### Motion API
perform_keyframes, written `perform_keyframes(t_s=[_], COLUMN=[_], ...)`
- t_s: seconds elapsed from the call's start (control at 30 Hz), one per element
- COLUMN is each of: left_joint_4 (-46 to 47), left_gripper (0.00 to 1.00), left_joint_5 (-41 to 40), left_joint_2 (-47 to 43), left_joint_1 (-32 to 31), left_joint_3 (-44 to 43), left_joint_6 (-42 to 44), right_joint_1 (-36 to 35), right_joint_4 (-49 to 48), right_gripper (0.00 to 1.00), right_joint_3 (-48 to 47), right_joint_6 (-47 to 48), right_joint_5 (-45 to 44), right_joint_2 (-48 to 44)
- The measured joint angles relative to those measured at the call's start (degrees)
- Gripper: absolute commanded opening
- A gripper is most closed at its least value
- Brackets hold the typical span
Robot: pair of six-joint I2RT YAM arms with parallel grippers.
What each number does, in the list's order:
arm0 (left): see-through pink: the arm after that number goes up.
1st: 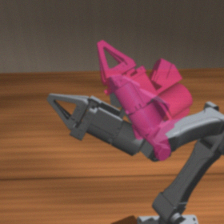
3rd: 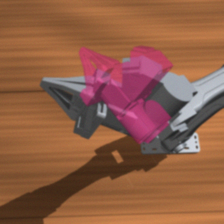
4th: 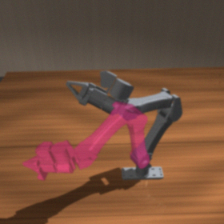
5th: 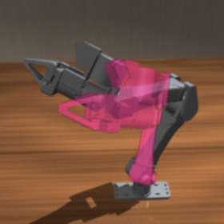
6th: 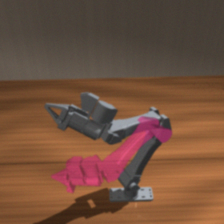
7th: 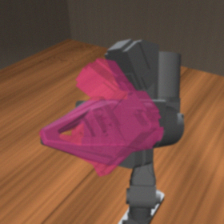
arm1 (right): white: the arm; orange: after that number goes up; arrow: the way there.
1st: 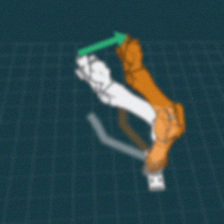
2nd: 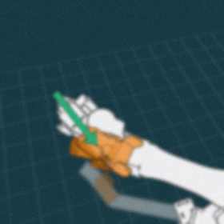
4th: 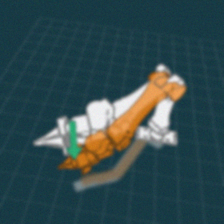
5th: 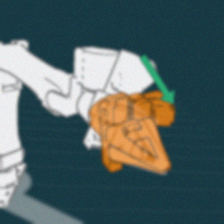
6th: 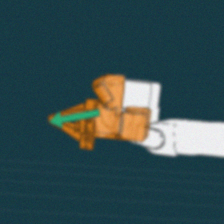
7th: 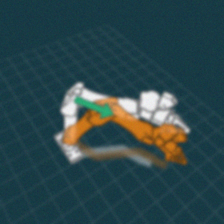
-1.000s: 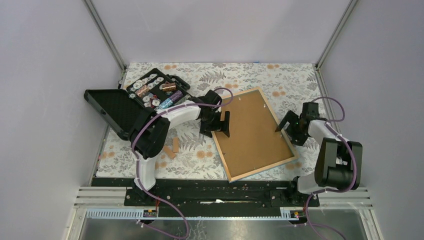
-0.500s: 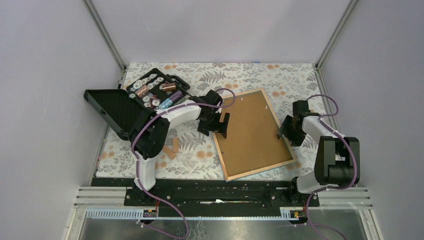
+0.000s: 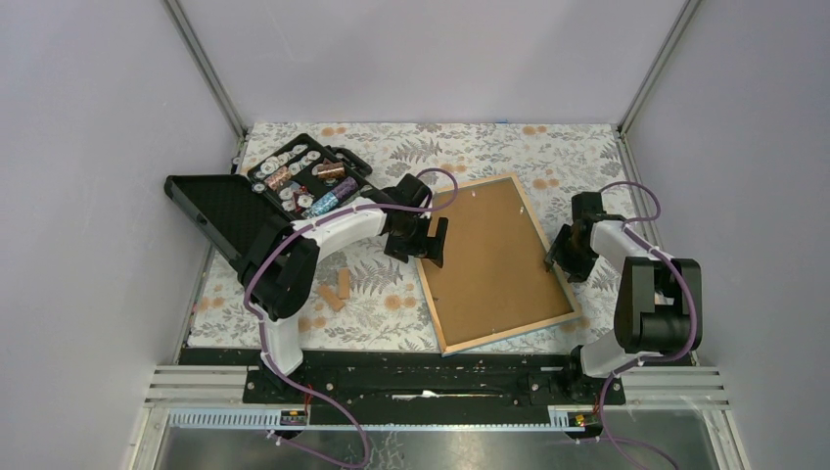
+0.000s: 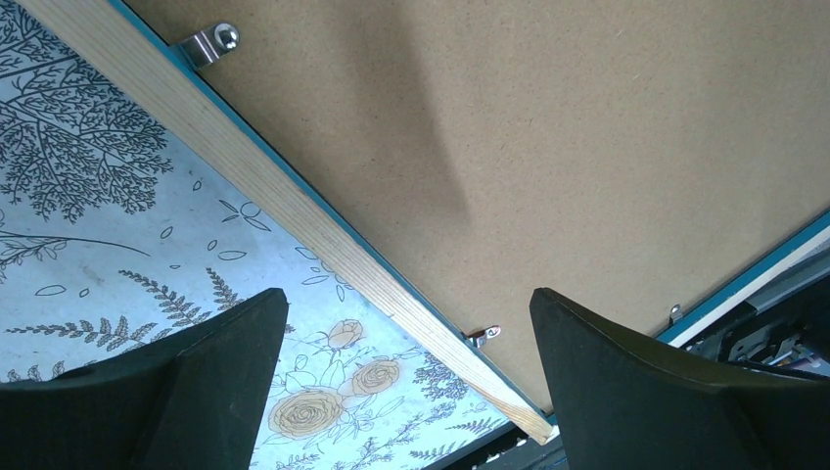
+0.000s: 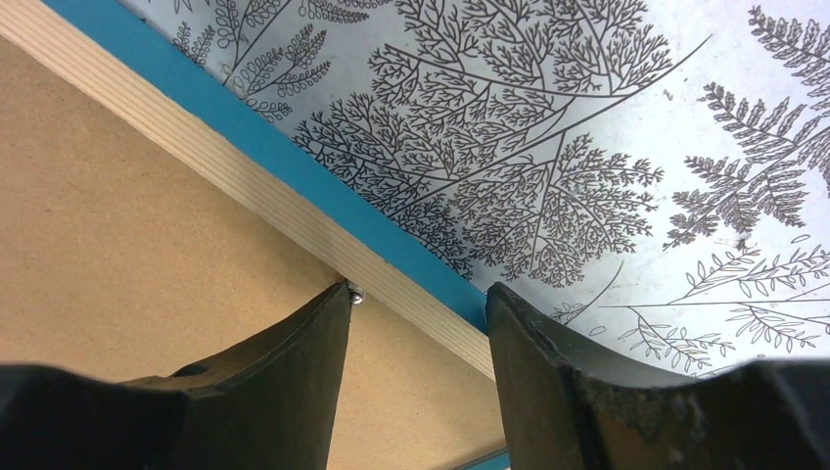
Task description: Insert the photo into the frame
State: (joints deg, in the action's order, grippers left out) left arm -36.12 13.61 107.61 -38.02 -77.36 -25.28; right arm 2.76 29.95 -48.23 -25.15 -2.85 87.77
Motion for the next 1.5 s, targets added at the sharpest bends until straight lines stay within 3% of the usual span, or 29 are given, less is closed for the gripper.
perform_keyframes(t_s=[0.2, 0.33, 0.4, 0.47, 0.57, 0.8, 1.03, 1.33, 1.5], left_joint_4=[0.0, 0.0, 0.0, 0.0, 0.0, 0.0, 0.0, 0.0, 0.0], left_gripper=[0.99, 0.99, 0.99, 0.99, 0.99, 0.99, 0.99, 0.99, 0.99], left_joint_5=[0.1, 0.1, 0.1, 0.2, 0.4, 0.5, 0.5, 1.0, 1.5], left_joint_2=[0.0, 0.0, 0.0, 0.0, 0.0, 0.0, 0.0, 0.0, 0.0], left_joint_1=[0.0, 0.0, 0.0, 0.0, 0.0, -0.1, -0.1, -0.1, -0.1], left_joint_3=[0.1, 0.1, 0.1, 0.1, 0.1, 0.1, 0.1, 0.1, 0.1], left_joint_6=[0.0, 0.0, 0.0, 0.0, 0.0, 0.0, 0.0, 0.0, 0.0], right_joint_1=[0.0, 0.0, 0.0, -0.2, -0.5, -0.4, -0.4, -0.7, -1.8], right_joint_4=[0.0, -0.3, -0.6, -0.7, -1.0, 0.3, 0.1, -0.8, -0.3], right_gripper=[0.55, 0.36, 0.34, 0.42, 0.63, 0.87, 0.89, 0.91, 0.85], right_joint_3=[-0.5, -0.7, -0.8, -0.8, -0.8, -3.7, -13.3, -30.8, -37.9], right_joint_6=[0.0, 0.5, 2.0, 3.2, 2.8, 2.0, 2.2, 2.2, 2.1], right_joint_5=[-0.1, -0.2, 0.1, 0.9, 1.5, 2.0, 2.4, 4.5, 5.1], right_joint_2=[0.9, 1.1, 1.1, 1.1, 1.2, 2.3, 4.9, 22.2, 28.9])
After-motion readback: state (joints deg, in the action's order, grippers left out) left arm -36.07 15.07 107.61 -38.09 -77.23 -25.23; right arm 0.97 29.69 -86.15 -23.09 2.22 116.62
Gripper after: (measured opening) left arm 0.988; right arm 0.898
